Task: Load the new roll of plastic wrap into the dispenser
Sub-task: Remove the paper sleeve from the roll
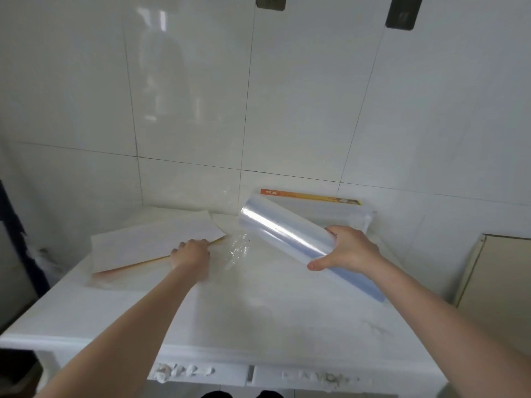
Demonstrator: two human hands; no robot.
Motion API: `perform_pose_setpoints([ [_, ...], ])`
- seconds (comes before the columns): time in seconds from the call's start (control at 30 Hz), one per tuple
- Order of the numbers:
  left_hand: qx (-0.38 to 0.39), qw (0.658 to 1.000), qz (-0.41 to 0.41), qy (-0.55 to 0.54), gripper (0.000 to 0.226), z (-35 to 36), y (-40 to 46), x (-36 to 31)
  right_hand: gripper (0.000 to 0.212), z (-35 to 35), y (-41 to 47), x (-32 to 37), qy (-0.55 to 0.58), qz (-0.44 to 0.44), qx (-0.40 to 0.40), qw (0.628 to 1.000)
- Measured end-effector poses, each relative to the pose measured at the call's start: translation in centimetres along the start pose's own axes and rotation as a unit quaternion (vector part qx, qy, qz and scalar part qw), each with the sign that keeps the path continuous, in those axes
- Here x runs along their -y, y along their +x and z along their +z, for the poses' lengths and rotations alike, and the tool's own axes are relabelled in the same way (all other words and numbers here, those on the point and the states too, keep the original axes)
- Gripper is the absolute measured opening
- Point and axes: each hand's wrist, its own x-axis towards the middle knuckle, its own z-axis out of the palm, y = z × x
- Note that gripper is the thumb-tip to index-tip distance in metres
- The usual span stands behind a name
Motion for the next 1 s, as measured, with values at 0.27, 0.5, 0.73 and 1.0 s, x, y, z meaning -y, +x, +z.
perform_pose_setpoints([
  [0.27,-0.049,0.998,0.024,-0.006,0.037,-0.4,-0.4,0.3,0.071,0.6,-0.1,-0.9,0.009,0.017,0.005,1.0],
  [0.5,-0.062,0.993,0.025,-0.097,0.036,-1.6,-0.5,-0.5,0.075,0.7,-0.8,-2.3,-0.01,0.039,0.015,0.999],
  [0.73,-0.058,0.987,0.085,-0.124,0.029,-4.0,-1.0,-3.3,0.089,0.4,-1.1,-3.5,-0.057,0.034,0.017,0.998],
  [1.0,-0.019,0.979,0.129,-0.155,0.027,-5.0,-1.6,-6.5,0.095,0.6,-1.0,-4.9,-0.087,0.009,0.039,0.995],
])
